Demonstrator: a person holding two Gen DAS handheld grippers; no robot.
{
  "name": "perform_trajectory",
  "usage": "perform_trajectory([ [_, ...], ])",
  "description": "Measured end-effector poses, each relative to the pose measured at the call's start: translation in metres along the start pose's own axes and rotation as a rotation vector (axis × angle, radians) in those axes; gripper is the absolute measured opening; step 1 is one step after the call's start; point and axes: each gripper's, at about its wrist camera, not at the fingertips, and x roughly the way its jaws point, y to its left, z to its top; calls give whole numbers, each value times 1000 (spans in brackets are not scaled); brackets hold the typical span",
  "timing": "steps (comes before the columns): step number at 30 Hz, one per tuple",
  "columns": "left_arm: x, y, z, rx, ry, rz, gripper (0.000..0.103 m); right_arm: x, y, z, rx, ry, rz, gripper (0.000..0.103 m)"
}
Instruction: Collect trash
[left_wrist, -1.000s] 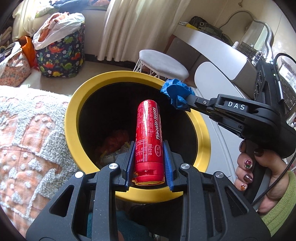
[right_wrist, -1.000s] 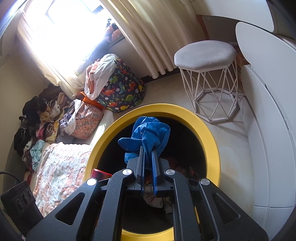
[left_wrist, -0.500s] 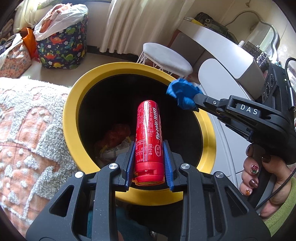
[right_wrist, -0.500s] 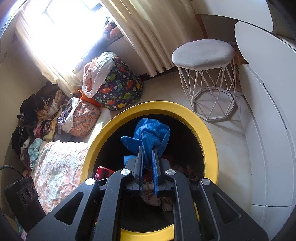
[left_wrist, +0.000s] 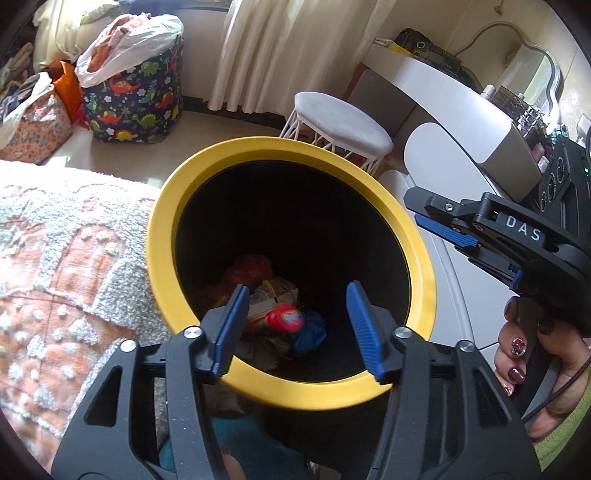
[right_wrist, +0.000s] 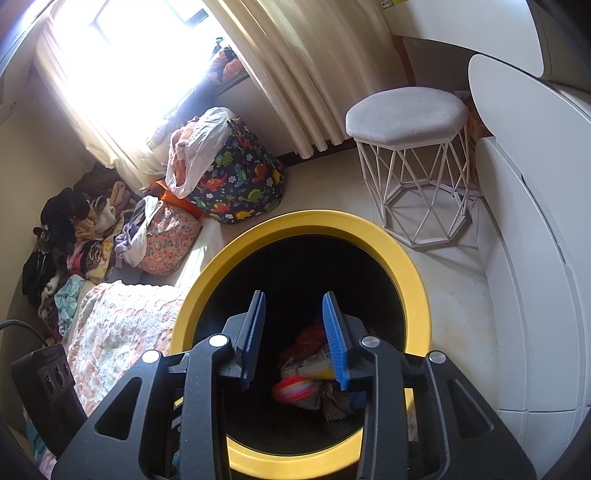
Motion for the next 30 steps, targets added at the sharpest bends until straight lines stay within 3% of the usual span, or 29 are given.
perform_trajectory([
  [4, -12, 2, 3, -15, -23, 22, 71, -8, 5, 2, -12, -11, -5, 44],
  [8, -23, 9, 5, -40, -30, 46, 76, -15, 14, 0, -33, -19, -4, 52],
  [9, -26, 11, 6, -45, -33, 55, 76, -18, 16, 0, -37, -27, 0, 58],
  [12, -36, 19, 6, -67, -52, 85, 92, -25, 25, -1, -61, -46, 9, 69],
  [18, -60, 32, 2, -100, -92, 134, 92, -39, 44, -6, -113, -81, 22, 84],
  [30, -114, 60, -12, -142, -194, 265, 92, -60, 91, -29, -229, -121, 43, 96],
])
